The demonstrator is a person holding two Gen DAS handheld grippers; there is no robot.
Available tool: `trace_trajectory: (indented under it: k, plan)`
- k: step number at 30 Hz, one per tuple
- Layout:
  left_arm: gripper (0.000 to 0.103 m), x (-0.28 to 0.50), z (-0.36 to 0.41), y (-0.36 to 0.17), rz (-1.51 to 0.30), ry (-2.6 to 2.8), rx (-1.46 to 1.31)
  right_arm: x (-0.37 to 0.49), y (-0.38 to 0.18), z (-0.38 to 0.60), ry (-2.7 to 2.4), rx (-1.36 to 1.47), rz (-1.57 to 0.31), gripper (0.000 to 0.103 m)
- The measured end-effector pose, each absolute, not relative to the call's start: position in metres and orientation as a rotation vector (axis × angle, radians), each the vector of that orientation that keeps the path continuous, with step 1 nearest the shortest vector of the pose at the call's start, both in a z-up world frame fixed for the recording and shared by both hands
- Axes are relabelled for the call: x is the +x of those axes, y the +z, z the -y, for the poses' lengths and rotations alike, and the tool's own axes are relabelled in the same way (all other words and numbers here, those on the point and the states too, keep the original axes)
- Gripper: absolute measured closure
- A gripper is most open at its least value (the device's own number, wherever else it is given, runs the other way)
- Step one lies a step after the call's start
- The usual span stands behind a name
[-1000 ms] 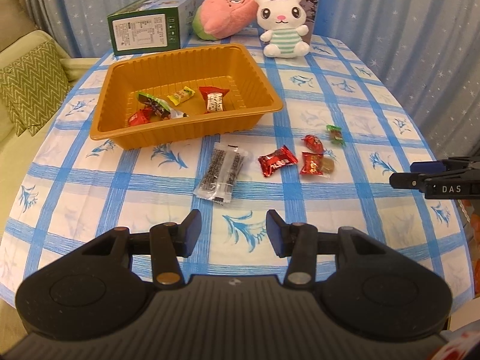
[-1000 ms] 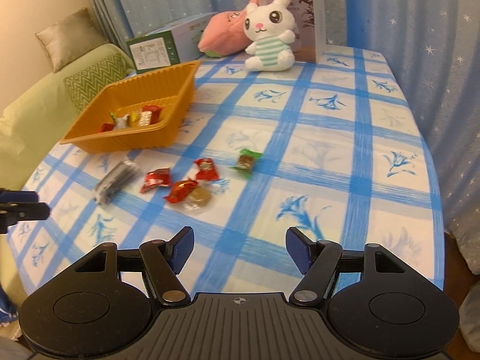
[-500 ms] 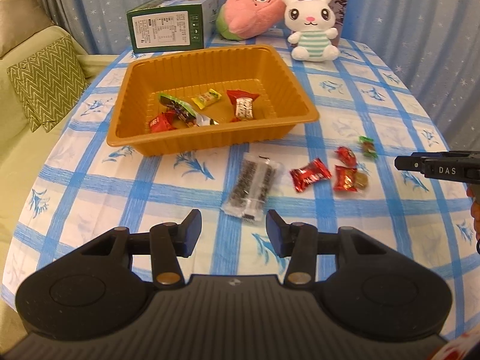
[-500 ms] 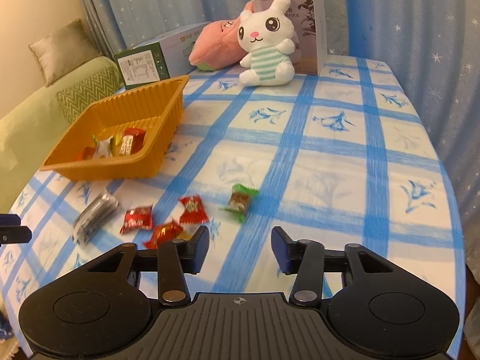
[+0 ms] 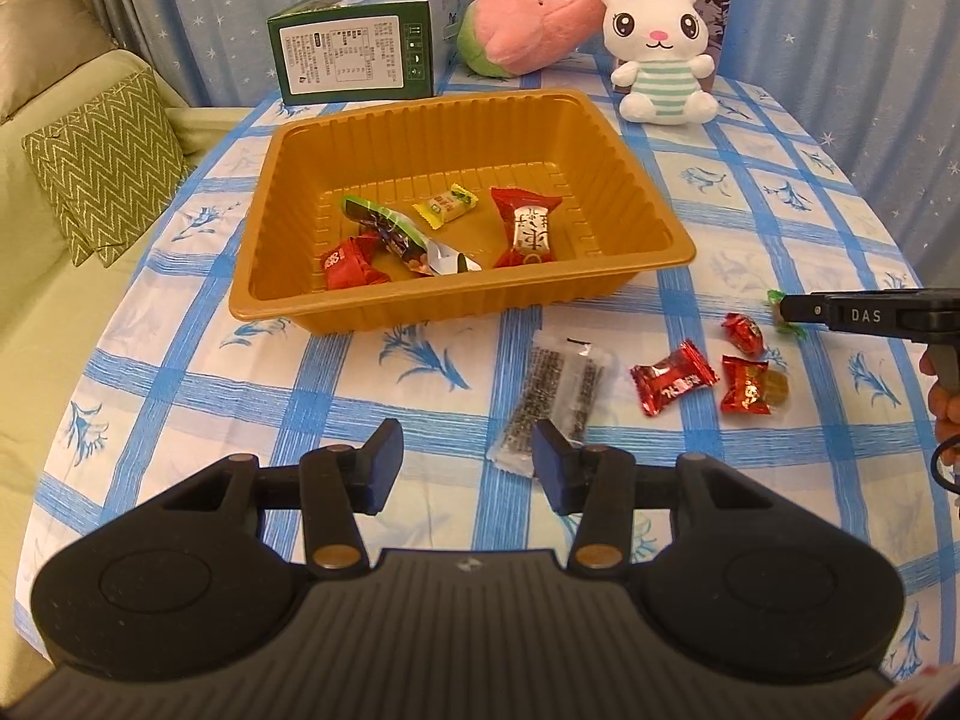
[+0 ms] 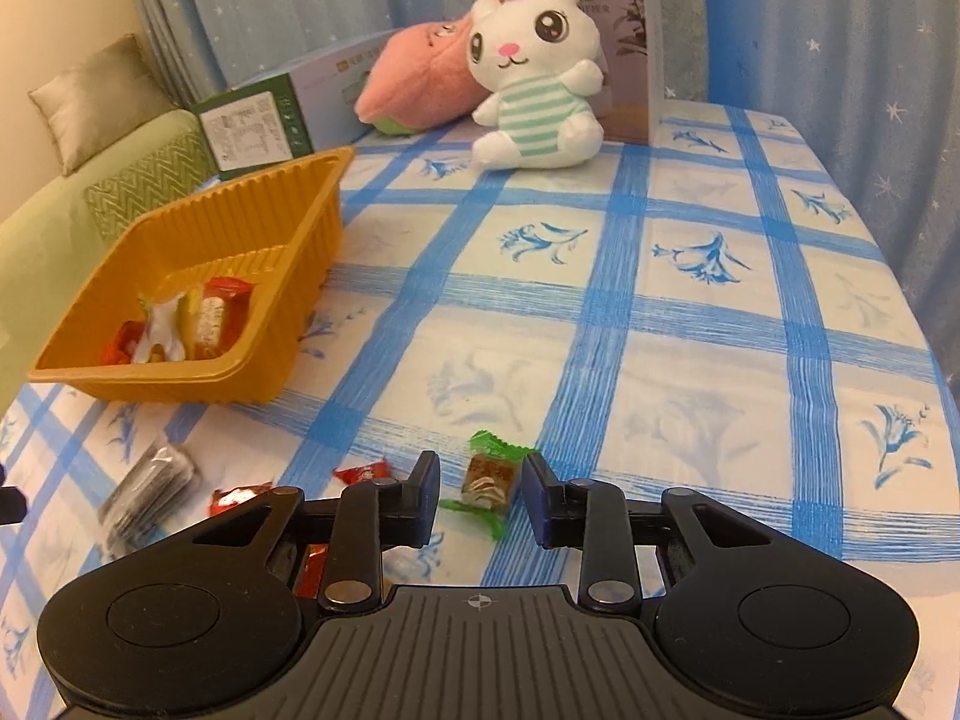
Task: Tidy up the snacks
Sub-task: 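Grasp the green-wrapped candy with the right gripper while the left gripper approaches the clear sesame packet, then grasp the clear sesame-stick packet with the left gripper while the right gripper holds the green candy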
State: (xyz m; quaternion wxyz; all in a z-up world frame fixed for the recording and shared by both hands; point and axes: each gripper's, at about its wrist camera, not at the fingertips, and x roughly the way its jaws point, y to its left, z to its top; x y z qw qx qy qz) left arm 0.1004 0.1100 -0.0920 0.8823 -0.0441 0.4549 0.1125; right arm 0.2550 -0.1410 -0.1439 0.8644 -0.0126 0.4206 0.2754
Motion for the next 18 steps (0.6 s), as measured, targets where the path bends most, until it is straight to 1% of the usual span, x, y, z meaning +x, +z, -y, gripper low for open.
trace_trajectory:
  k: [8,10,12,18]
  plan:
    - [0.059,0.109,-0.112,-0.097,-0.955,0.216,-0.085,0.262,-0.154,0.134,0.559,-0.051,-0.896,0.073]
    - [0.059,0.112,-0.111,-0.099,-0.958,0.207,-0.080,0.262,-0.155,0.132,0.563,-0.069,-0.897,0.080]
    - [0.059,0.114,-0.109,-0.100,-0.959,0.194,-0.075,0.261,-0.157,0.131,0.565,-0.082,-0.893,0.082]
    - [0.059,0.123,-0.103,-0.107,-0.969,0.150,-0.056,0.260,-0.154,0.136,0.564,-0.075,-0.885,0.082]
